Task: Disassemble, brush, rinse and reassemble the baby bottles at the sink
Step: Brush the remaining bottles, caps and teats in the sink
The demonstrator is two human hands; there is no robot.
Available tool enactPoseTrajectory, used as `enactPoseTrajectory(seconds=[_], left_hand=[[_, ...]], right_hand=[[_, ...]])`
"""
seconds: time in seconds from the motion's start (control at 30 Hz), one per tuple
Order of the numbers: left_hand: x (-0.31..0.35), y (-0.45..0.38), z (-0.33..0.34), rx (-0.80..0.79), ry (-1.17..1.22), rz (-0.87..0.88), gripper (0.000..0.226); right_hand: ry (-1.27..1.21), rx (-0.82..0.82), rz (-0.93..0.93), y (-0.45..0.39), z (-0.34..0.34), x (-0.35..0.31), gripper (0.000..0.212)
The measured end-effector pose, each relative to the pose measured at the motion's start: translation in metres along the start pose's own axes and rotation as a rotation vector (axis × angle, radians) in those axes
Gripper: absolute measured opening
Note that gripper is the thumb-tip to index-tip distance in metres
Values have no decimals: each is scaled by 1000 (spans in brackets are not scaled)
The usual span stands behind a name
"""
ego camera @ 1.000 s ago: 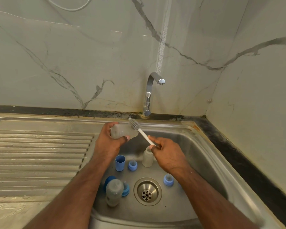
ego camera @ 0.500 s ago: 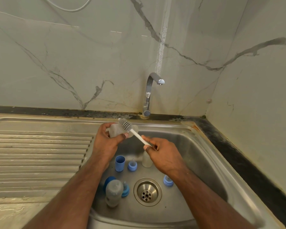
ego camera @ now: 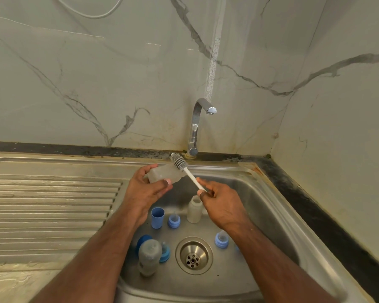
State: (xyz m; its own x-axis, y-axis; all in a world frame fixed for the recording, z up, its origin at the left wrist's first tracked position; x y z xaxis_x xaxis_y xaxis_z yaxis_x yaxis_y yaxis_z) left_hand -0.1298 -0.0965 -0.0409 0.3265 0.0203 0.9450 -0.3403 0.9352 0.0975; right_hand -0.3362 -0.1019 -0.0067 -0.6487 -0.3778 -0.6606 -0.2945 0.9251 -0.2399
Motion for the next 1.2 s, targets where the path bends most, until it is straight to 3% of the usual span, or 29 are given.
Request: enactPoseTrajectory(seconds=[0.1, 0.3, 0.5, 0.73, 0.87, 1.03, 1.2], left_hand=[[0, -2, -1, 30, -3, -10, 63], [3, 2, -3, 18, 211, -65, 44], [5, 3, -7, 37, 230, -55, 36], [3, 4, -5, 43, 166, -16, 40], [4, 2, -7, 46, 150, -18, 43], [4, 3, -1, -25, 55, 7, 53], [5, 3, -1, -30, -23, 67, 42]], right_hand=[[-67, -58, -60, 8, 9, -10, 39], [39, 7, 3, -2, 2, 0, 43], [10, -10, -26, -1, 4, -3, 42], [-31, -50, -52, 5, 10, -9, 40], [66, -9, 11, -2, 0, -1, 42], [23, -7, -37, 4, 0, -8, 41], [24, -65, -94, 8, 10, -13, 41]])
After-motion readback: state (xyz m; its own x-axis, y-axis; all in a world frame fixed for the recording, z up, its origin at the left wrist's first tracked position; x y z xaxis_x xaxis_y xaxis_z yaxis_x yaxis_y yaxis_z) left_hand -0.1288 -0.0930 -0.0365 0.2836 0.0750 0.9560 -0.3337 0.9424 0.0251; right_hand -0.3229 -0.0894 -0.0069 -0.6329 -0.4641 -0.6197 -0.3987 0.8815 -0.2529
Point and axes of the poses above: each hand's wrist, its own y-axis away from the middle knuckle, its own z-axis out of the palm, x = y × z, the point moved 4 cm from there along -y, towards the middle knuckle, and after that the axes turned 6 degrees about -z, right-handed, at the moved point
